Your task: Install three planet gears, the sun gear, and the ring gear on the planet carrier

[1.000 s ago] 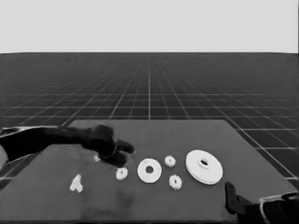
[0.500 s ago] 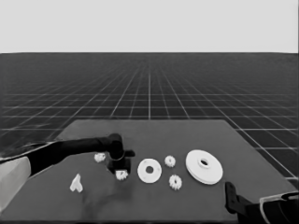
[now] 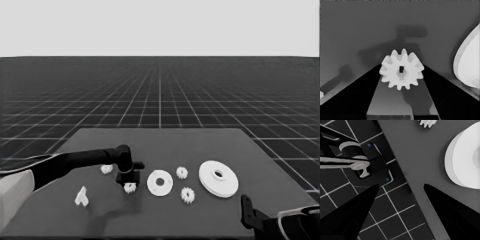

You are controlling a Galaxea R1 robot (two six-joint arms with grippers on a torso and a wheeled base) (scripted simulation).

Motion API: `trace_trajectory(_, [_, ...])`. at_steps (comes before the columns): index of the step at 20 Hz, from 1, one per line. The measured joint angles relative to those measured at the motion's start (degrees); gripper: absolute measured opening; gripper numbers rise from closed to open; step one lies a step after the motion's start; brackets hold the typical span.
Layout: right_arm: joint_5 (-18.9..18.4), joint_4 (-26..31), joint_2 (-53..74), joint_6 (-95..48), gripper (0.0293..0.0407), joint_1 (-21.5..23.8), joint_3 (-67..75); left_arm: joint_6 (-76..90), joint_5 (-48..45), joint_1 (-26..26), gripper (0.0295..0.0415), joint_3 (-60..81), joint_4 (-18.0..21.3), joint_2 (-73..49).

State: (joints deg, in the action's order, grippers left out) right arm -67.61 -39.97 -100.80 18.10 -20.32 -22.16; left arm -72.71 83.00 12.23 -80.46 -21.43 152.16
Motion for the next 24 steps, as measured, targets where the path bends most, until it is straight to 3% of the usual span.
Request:
trace_trajectory(6, [0.0, 0.0, 0.0, 0.0, 0.0385, 0.0, 0.0, 0.0, 0.0, 0.0, 0.0312, 0.0, 0.0, 0.0])
trace_trajectory(8, [0.0, 0.0, 0.0, 0.0, 0.0385, 0.0, 0.0, -3.4, 3.5, -7.3, 0.0313, 6.4, 6.8, -2.0])
trace_trajectory(11, [0.0, 0.0, 0.0, 0.0, 0.0385, 0.0, 0.0, -4.1, 4.4, -11.1, 0.0312, 7.7, 10.3, -2.4])
trace_trajectory(16, [0.0, 0.0, 0.0, 0.0, 0.0385, 0.0, 0.0, -4.2, 4.6, -12.0, 0.0312, 7.8, 11.2, -2.4])
trace_trajectory(19, [0.0, 0.0, 0.0, 0.0, 0.0385, 0.0, 0.0, -14.5, 6.5, -11.6, 0.0312, 3.9, 10.6, 12.0])
trace_trajectory(24, [0.0, 0.0, 0.0, 0.0, 0.0385, 0.0, 0.0, -15.7, 6.7, -11.5, 0.0312, 1.1, 10.5, 15.9])
